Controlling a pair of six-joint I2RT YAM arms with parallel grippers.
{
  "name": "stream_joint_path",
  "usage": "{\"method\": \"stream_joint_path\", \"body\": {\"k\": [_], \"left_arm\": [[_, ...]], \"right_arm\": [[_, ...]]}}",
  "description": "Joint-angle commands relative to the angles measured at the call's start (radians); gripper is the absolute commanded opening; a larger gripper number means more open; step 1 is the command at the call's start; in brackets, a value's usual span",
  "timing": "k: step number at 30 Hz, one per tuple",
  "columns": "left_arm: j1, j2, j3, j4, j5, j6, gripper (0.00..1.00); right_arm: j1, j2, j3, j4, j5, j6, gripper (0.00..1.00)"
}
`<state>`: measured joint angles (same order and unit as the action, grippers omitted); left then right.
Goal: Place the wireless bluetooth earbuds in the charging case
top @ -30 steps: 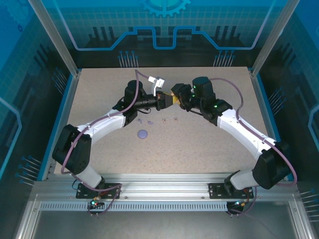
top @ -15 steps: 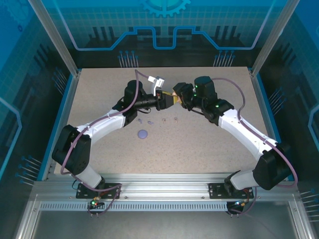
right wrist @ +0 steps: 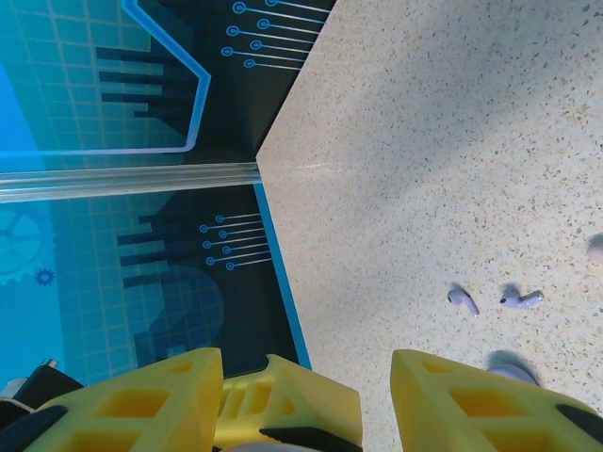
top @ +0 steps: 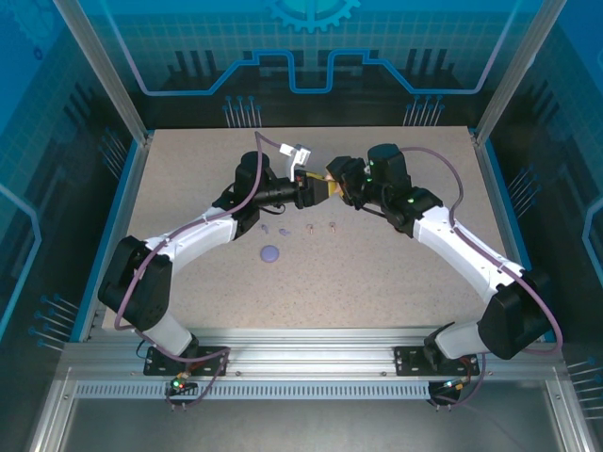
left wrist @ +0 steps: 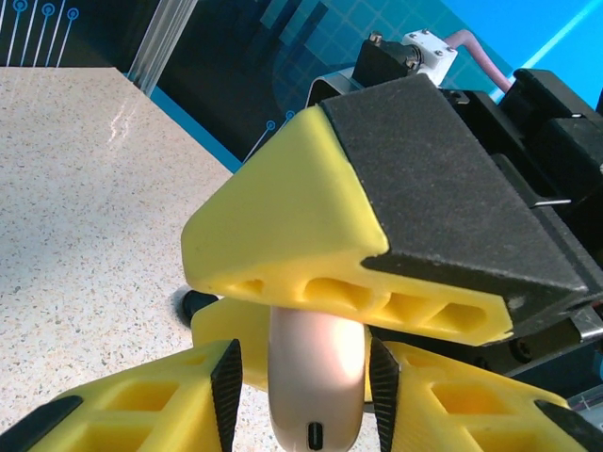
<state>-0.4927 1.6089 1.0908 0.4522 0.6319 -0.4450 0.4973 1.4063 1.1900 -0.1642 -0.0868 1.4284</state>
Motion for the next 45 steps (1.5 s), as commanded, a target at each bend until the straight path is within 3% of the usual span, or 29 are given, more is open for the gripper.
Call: {"method": "stream_joint_path", "body": {"k": [1, 9, 11, 13, 15, 18, 23, 28, 31, 45], "left_arm": [[-0.010, -0.004, 0.016, 0.020, 0.004, 0.013, 0.41], [-0.011, -0.001, 0.009, 0.043, -0.003, -0.002, 0.08], [-0.011, 0.000, 0.010, 0.045, -0.003, -0.003, 0.01], [-0.011, 0.000, 0.010, 0.045, -0.003, -0.006, 0.00], [-0.012, 0.000, 0.009, 0.045, -0.007, -0.010, 0.00], [-0.012, 0.002, 0.004, 0.046, -0.009, -0.012, 0.00], [-0.011, -0.002, 0.007, 0.027, -0.002, -0.005, 0.00], [-0.009, -0.001, 0.030, -0.014, 0.017, 0.010, 0.00], [-0.010, 0.005, 0.046, -0.029, 0.025, 0.012, 0.00], [-0.011, 0.009, 0.075, -0.060, 0.048, 0.012, 0.00]], "right_arm": [[-0.005, -0.001, -0.004, 0.009, -0.009, -0.013, 0.38], [-0.006, -0.005, -0.005, 0.003, -0.011, -0.013, 0.39], [-0.008, -0.006, -0.001, 0.001, -0.016, -0.015, 0.48], [-0.014, -0.008, 0.006, -0.007, -0.019, -0.031, 0.66], [-0.029, -0.021, 0.012, -0.023, -0.018, -0.052, 0.78], [-0.074, -0.069, 0.010, -0.059, -0.010, -0.109, 0.84], [-0.181, -0.186, -0.016, -0.126, -0.045, -0.324, 0.85], [-0.249, -0.239, -0.034, -0.107, -0.249, -0.736, 0.83], [-0.248, -0.250, -0.065, -0.104, -0.330, -0.870, 0.82], [-0.177, -0.150, -0.090, -0.061, -0.381, -0.950, 0.76]]}}
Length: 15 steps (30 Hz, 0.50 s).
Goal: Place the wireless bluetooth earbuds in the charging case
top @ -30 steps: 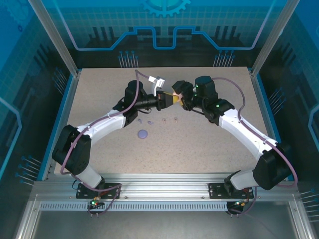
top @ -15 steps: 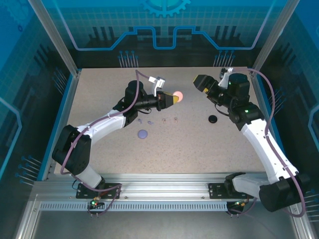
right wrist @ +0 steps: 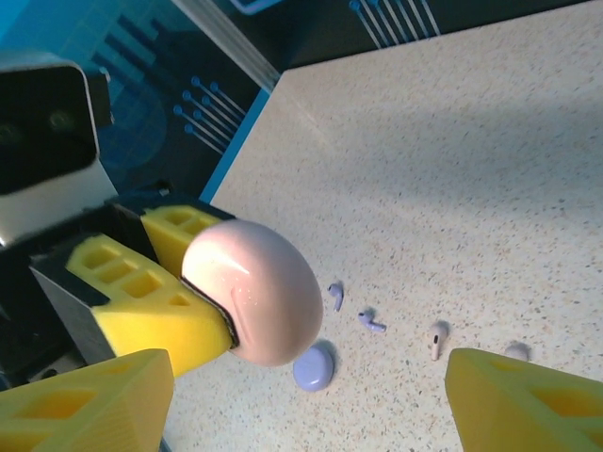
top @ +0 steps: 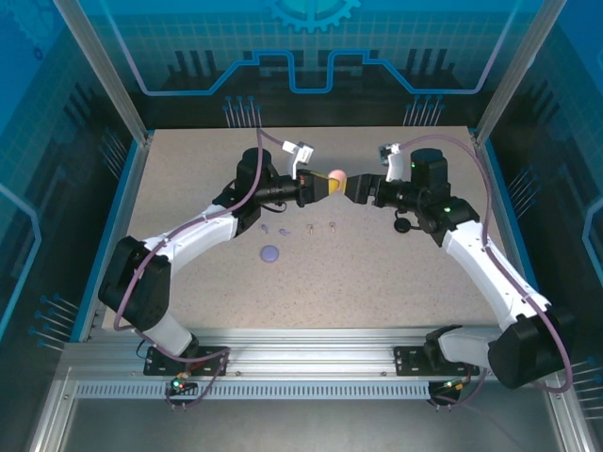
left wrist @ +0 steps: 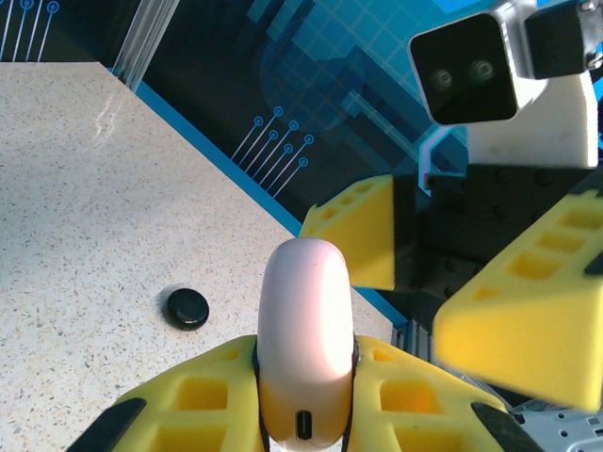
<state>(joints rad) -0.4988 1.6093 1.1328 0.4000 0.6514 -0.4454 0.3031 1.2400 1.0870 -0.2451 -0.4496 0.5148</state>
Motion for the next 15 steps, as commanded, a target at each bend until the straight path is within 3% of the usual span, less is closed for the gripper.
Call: {"method": "stream_joint_path", "body": {"k": [1, 15], "left_arm": [[-0.005, 0.008, 0.034, -0.007, 0.028, 0.013, 0.00], [-0.008, -0.038, 0.024, 0.002, 0.062, -0.001, 0.00]], "right_arm": [[0.019, 0.025, 0.014, 0.023, -0.016, -0.036, 0.75], [-0.085, 0.085, -0.073, 0.110, 0.042, 0.039, 0.65]]}}
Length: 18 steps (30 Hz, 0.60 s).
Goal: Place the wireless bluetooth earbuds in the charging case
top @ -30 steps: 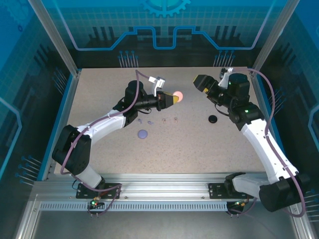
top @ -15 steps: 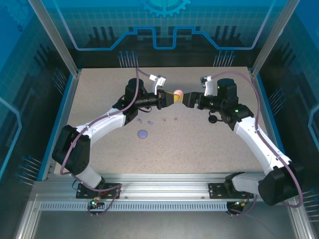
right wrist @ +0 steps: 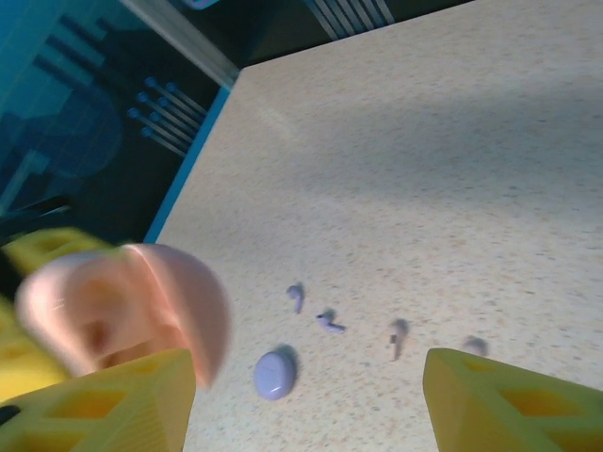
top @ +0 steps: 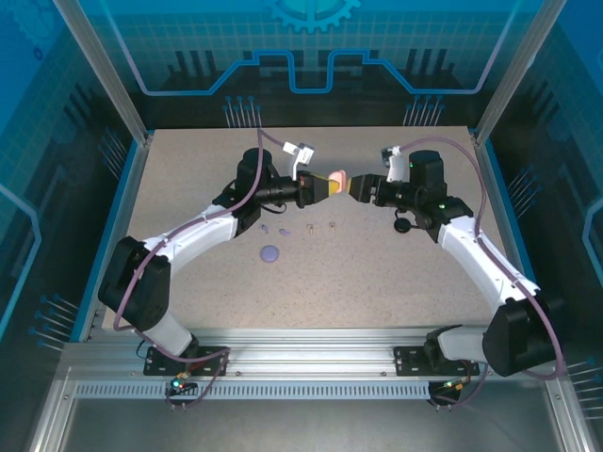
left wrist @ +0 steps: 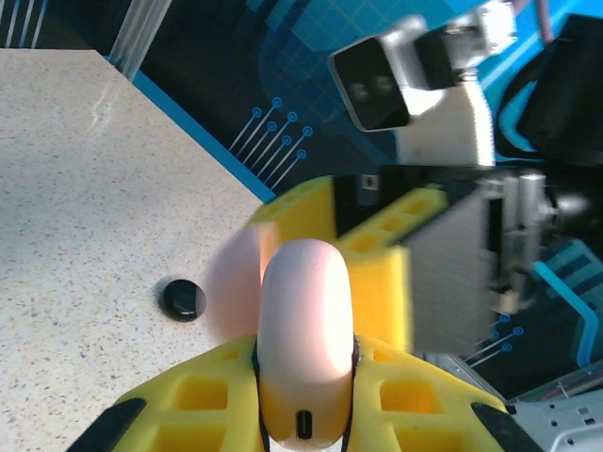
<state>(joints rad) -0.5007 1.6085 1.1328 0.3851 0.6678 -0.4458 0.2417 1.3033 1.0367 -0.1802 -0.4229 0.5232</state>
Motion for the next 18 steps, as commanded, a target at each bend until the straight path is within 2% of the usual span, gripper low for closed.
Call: {"method": "stream_joint_path", "body": {"k": [1, 6, 12, 18], "left_arm": [[-0.008, -0.038, 0.025, 0.015, 0.046, -0.001, 0.00], [-0.008, -0.038, 0.020, 0.018, 0.038, 0.000, 0.00], [-0.008, -0.024, 0.014, 0.037, 0.039, -0.010, 0.00], [-0.007, -0.023, 0.022, 0.033, 0.039, -0.008, 0.00]], "right_arm": [[-0.026, 0.030, -0.021, 0.047, 0.010, 0.032, 0.65], [-0.033, 0.012, -0.025, 0.029, -0.021, 0.026, 0.64], [-0.045, -0.088, -0.061, 0.050, -0.152, 0.045, 0.63], [-0.018, -0.076, -0.066, 0.104, -0.218, 0.061, 0.56]]}}
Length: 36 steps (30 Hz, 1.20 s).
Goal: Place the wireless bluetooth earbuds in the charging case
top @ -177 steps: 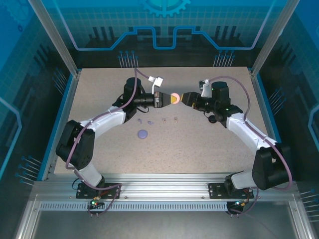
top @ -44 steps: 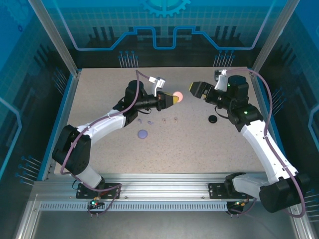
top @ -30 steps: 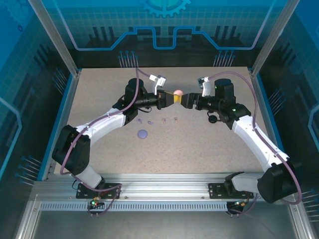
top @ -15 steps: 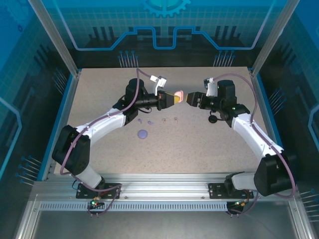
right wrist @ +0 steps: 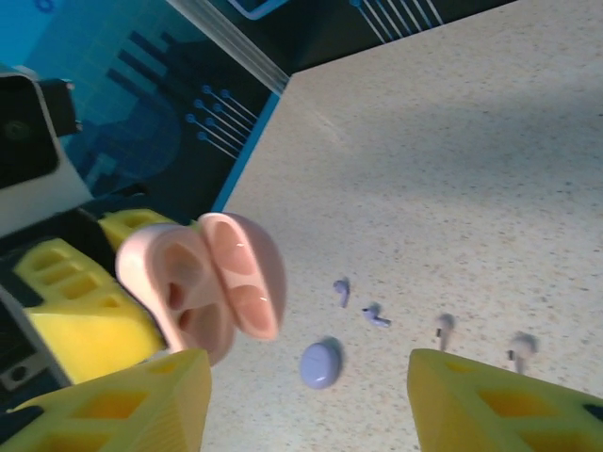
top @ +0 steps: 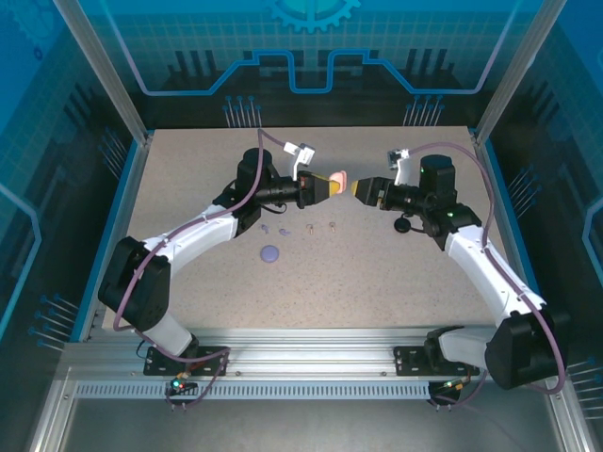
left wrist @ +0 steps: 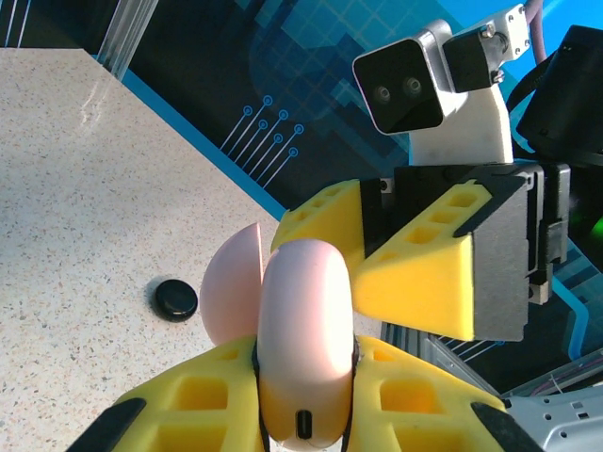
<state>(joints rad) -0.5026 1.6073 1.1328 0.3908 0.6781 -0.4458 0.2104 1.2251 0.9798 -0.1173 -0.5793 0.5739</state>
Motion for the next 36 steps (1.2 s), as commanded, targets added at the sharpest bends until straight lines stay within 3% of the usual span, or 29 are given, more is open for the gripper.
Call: {"method": "stream_joint_path", "body": {"k": [1, 22, 27, 36], "left_arm": [[-0.005, -0.023, 0.025, 0.025, 0.029, -0.010, 0.00], [-0.018, -0.017, 0.040, 0.029, 0.040, -0.023, 0.00], [-0.021, -0.012, 0.041, 0.027, 0.044, -0.023, 0.00], [-0.024, -0.013, 0.035, 0.025, 0.043, -0.021, 0.00]], "right_arm": [[0.018, 0.008, -0.008, 0.047, -0.063, 0.013, 0.55], [0.044, 0.102, 0.016, 0.087, -0.050, 0.012, 0.44], [0.045, 0.110, 0.026, 0.093, -0.048, 0.011, 0.38], [0.045, 0.120, 0.044, 0.100, -0.042, 0.019, 0.37]]}}
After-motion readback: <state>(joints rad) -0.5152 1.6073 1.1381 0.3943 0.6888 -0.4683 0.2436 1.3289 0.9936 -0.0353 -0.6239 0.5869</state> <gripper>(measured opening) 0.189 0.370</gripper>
